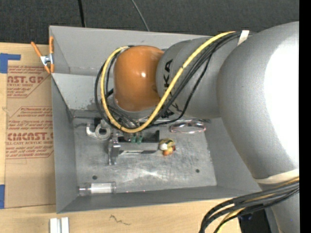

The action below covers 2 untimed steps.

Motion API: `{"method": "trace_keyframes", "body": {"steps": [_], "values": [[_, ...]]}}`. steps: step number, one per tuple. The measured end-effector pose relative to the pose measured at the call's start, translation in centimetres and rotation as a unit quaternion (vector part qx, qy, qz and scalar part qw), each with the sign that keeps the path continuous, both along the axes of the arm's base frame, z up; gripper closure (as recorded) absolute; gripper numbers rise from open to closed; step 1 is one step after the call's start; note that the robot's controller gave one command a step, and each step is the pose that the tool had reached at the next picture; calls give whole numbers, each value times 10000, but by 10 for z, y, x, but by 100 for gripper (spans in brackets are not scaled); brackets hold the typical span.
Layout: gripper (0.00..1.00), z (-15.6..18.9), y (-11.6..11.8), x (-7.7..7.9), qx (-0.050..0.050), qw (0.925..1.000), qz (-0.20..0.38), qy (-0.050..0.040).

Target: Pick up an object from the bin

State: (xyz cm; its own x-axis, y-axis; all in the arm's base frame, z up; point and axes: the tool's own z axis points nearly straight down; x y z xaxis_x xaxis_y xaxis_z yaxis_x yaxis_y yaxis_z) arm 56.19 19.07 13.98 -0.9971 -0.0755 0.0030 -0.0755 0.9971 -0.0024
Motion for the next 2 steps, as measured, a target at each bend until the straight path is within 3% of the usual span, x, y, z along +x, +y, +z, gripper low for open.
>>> {"method": "trace_keyframes", "body": {"steps": [1, 2], "values": [[0, 7, 18, 10, 37, 9980, 633, -48], [0, -2, -16, 10, 20, 9992, -396, -18]]}}
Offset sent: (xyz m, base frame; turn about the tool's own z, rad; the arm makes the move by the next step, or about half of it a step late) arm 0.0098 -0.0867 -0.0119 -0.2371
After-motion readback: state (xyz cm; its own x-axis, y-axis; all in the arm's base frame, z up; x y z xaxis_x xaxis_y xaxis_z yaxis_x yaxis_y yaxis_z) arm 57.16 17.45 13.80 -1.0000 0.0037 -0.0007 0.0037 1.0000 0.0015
